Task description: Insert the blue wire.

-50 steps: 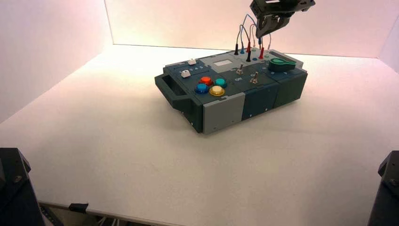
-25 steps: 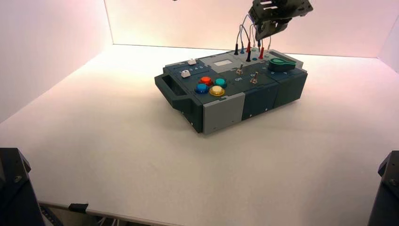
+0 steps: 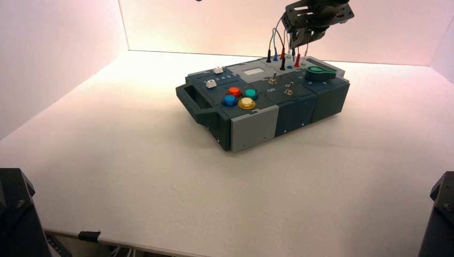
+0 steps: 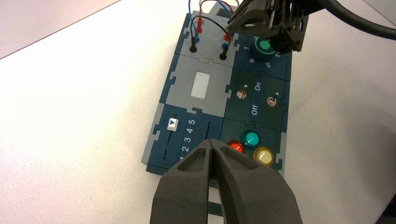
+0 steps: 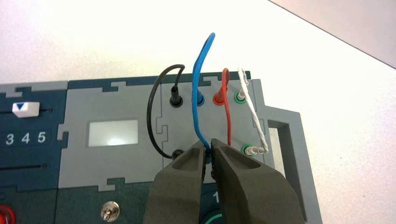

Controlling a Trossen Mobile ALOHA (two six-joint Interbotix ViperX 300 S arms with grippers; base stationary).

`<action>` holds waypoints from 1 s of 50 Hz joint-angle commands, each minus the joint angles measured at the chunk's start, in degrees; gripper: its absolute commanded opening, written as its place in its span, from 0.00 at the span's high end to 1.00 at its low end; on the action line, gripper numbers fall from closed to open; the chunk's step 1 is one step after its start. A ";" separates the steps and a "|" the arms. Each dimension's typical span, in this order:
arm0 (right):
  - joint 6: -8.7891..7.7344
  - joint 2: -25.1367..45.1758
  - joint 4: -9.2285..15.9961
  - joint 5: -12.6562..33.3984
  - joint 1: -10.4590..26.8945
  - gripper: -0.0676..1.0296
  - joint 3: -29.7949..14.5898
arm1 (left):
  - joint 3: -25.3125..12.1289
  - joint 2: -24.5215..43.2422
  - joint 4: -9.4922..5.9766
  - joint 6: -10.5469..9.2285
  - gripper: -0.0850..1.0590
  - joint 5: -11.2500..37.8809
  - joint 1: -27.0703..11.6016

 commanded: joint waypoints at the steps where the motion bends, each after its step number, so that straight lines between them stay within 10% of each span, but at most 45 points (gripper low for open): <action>1: 0.09 -0.70 0.53 -0.88 0.62 0.96 -0.53 | -1.05 -1.05 -0.26 0.18 0.95 0.09 -0.09; 50: 0.44 1.14 0.88 -3.08 1.49 0.96 -0.62 | -1.14 -1.05 -0.09 0.79 0.95 1.14 -0.09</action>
